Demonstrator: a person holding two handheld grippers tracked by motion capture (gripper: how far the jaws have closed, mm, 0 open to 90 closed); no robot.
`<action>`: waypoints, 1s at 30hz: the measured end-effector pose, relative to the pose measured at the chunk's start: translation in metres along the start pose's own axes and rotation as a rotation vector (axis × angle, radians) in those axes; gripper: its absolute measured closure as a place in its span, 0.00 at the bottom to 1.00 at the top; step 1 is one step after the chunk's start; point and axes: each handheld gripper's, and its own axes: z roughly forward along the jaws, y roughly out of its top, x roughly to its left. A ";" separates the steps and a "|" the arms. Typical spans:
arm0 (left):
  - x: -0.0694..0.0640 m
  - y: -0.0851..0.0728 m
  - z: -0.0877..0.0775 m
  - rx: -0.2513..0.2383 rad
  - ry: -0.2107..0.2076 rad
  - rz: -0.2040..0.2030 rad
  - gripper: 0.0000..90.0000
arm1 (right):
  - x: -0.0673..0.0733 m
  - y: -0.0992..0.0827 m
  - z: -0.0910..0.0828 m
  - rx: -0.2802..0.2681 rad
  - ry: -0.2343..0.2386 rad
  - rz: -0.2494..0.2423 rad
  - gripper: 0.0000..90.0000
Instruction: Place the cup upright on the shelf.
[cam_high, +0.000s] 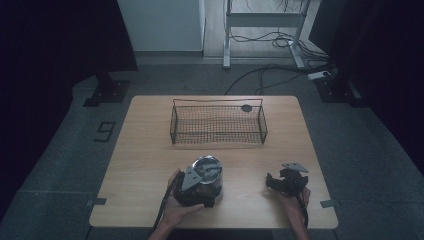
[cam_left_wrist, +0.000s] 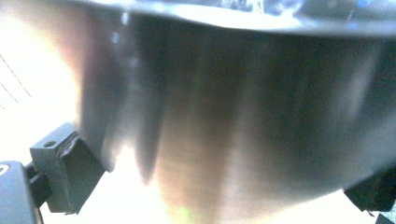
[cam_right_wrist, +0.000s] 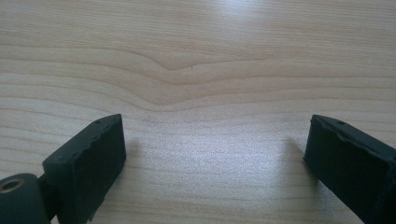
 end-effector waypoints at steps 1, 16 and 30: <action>0.000 0.000 0.000 0.000 0.000 0.000 0.04 | 0.000 0.000 0.000 0.000 0.000 0.000 0.06; 0.001 0.012 -0.015 -0.032 0.002 0.013 0.04 | 0.000 0.000 0.000 0.000 0.000 0.001 0.06; 0.015 0.028 -0.029 -0.070 0.011 -0.019 0.05 | 0.000 0.000 0.000 0.000 0.000 0.001 0.06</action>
